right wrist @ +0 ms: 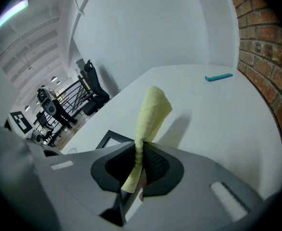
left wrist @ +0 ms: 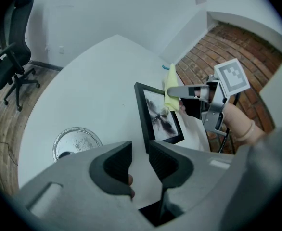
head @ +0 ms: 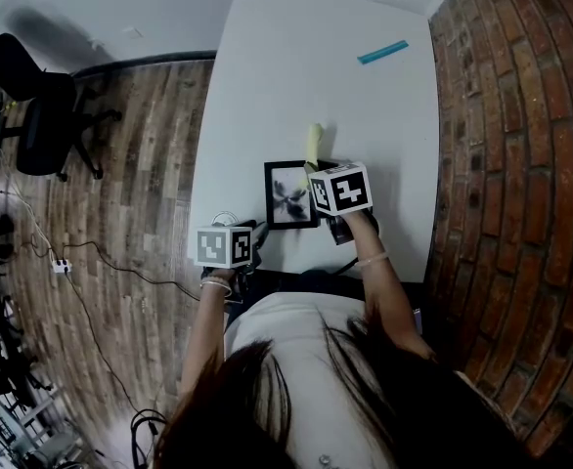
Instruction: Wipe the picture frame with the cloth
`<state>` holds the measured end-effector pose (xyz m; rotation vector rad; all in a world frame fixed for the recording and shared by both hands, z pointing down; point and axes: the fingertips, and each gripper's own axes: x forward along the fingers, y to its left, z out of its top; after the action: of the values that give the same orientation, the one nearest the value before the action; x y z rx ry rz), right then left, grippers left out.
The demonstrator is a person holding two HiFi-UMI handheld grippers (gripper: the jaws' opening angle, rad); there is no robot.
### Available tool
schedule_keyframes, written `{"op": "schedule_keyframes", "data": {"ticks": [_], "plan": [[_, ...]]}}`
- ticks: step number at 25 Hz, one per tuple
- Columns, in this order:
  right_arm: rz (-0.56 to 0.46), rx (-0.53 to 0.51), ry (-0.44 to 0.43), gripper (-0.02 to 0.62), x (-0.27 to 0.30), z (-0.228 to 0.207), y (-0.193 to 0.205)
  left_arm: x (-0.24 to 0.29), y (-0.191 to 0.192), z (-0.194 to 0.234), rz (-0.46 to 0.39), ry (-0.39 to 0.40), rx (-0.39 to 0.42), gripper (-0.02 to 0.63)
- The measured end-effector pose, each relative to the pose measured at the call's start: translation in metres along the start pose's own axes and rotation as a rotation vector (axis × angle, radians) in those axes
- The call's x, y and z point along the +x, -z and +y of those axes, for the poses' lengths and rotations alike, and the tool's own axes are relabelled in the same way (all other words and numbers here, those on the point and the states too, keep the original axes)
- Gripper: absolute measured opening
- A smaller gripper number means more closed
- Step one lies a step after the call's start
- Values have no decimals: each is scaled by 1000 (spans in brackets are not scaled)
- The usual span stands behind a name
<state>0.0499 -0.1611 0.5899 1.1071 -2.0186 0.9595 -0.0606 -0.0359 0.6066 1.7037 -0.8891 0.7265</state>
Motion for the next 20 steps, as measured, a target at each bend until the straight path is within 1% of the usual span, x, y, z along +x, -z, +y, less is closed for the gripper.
{"op": "schedule_keyframes", "data": {"ticks": [16,20], "plan": [[-24,65,42,40,-12,-24,8,0,1,1,1,0,0,110],[-26,59,38,40,-13,-23,8,2,1,0,0,-1,2,110]]}}
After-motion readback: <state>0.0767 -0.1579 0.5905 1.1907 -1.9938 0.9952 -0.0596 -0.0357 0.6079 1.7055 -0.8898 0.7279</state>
